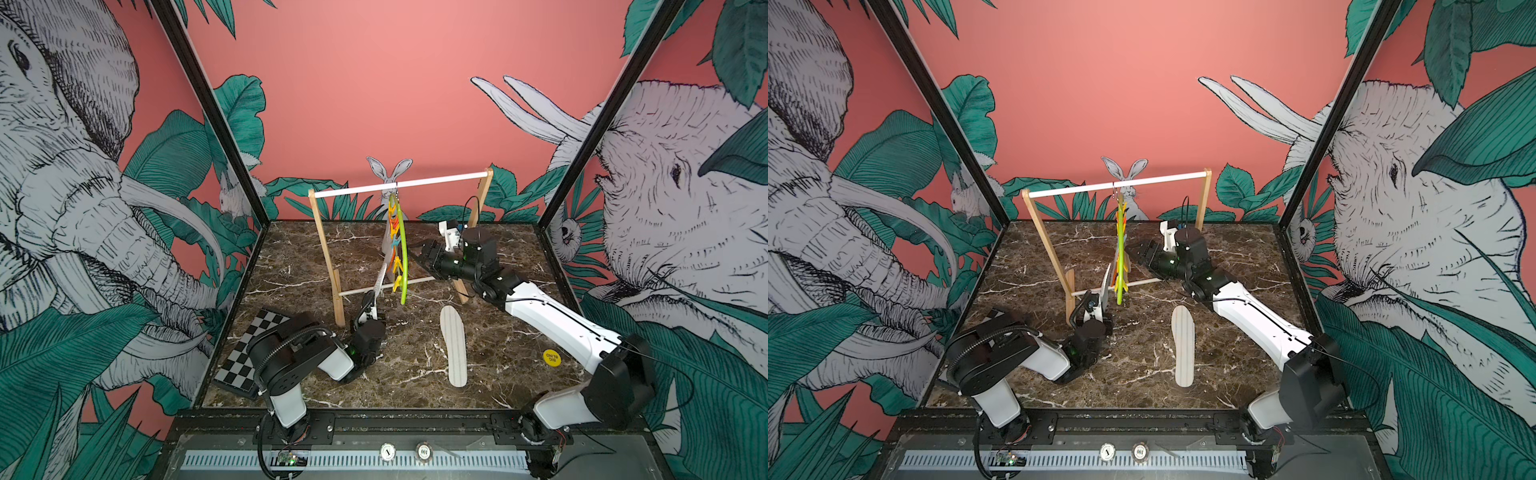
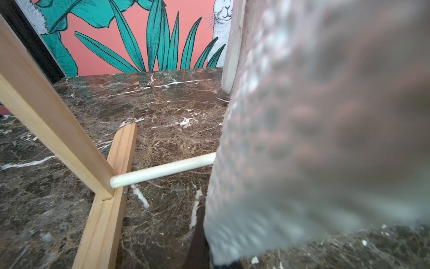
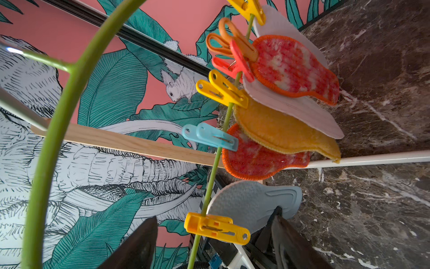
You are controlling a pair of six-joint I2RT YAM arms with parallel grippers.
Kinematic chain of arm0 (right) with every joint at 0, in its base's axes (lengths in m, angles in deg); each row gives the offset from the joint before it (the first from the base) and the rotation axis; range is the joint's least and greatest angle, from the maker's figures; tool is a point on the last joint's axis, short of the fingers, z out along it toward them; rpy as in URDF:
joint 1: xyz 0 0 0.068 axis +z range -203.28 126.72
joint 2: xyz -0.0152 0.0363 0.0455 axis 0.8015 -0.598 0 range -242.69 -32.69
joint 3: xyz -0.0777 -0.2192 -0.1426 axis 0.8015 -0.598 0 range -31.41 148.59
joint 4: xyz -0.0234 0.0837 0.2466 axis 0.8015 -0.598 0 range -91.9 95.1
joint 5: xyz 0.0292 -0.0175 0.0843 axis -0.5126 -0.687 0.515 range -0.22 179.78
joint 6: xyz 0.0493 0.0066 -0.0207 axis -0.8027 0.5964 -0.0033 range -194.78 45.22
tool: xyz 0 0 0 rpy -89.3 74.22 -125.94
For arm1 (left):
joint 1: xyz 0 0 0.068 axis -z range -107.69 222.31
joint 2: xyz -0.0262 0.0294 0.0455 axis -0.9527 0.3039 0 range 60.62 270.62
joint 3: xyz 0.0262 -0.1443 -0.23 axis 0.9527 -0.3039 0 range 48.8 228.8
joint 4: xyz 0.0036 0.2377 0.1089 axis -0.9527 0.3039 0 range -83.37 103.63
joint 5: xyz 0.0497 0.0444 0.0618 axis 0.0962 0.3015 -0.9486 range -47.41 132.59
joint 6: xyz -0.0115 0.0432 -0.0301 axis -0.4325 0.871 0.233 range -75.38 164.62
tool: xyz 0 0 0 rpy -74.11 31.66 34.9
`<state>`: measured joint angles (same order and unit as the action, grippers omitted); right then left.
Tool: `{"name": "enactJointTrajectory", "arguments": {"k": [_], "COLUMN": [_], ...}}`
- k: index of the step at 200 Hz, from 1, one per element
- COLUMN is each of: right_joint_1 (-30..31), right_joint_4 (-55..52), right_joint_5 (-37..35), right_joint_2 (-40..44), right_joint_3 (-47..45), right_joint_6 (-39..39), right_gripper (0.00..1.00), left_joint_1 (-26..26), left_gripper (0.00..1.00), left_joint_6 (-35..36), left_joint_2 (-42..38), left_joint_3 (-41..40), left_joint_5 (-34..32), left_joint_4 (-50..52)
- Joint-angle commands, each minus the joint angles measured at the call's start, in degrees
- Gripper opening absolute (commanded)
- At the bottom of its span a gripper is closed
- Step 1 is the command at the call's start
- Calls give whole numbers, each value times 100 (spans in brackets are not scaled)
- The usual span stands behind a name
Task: Take the shoe insoles off the hanger
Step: Open the clamp at the hanger.
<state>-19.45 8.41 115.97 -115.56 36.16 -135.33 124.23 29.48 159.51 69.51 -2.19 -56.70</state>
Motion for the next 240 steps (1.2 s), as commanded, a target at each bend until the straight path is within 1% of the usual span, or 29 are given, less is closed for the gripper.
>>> {"name": "enactJointTrajectory", "arguments": {"k": [1,25,69,95,121,146,170,198,223,240], "right_joint_1": [37,37,16,-63,-168,-343,-603,-877,-971,-1015], "right_joint_4": [86,211,240,58,-70,3,-28,-119,-233,-137], "right_joint_5": [-52,-61,-308,-149,-21,220,436,705,768,832], "right_joint_2": [186,258,631,763,847,930,1063,1190,1251,1234], "right_joint_3": [-103,-221,-531,-578,-694,-892,-1105,-1326,-1489,-1640], "right_joint_6": [148,265,728,924,1034,1046,1098,1192,1341,1311], "right_gripper": [79,77,76,77,77,78,78,77,77,77], "left_joint_1": [-41,-42,-42,-42,-50,-50,-55,-86,-111,-134], "left_gripper": [0,0,0,0,0,0,0,0,0,0], "left_joint_6": [-162,-125,-130,-131,-123,-98,-112,-107,-128,-183], "left_joint_2": [-266,-318,-514,-728,-1070,-1529,-2055,-2753,-3378,-3849], "left_joint_3": [-107,-145,-211,-330,-314,-260,-388,-460,-502,-543], "left_joint_5": [241,504,961,1194,1583,1869,2017,2369,2638,2786], "left_joint_4": [-180,-147,128,275,866,1712,2185,2900,3516,3906]}}
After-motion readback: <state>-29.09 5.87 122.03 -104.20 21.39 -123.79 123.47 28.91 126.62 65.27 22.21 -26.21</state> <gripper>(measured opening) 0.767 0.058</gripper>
